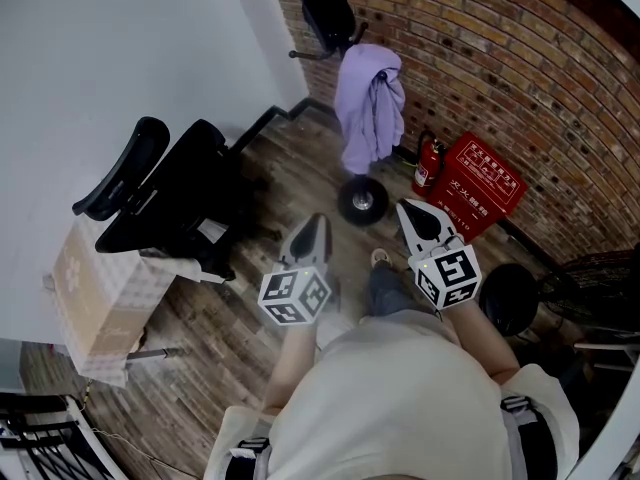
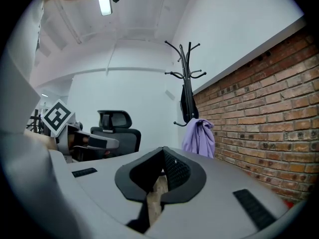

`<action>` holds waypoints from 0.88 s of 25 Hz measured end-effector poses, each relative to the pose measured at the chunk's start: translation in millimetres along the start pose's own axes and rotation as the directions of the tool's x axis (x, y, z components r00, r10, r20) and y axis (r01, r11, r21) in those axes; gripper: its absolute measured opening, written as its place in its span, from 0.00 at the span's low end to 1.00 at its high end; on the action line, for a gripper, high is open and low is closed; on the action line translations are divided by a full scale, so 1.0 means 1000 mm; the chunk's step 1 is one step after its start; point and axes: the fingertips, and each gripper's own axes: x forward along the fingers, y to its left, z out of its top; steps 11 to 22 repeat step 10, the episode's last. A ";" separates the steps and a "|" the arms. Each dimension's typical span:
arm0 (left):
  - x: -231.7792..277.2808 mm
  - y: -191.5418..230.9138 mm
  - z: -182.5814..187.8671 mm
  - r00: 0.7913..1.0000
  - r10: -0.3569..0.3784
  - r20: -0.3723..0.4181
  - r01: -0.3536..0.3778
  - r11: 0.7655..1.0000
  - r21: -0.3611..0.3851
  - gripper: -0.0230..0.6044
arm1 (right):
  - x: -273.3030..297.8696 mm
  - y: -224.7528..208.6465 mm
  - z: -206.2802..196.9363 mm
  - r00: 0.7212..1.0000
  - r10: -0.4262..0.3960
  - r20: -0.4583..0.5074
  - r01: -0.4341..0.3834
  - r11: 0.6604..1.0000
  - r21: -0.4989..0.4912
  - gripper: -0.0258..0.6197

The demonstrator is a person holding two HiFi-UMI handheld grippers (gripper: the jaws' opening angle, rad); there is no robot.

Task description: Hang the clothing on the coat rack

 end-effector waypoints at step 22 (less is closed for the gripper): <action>0.001 0.000 0.004 1.000 -0.006 0.002 0.006 1.000 0.004 0.08 | 0.003 0.000 0.002 1.000 -0.003 0.001 0.003 1.000 -0.005 0.04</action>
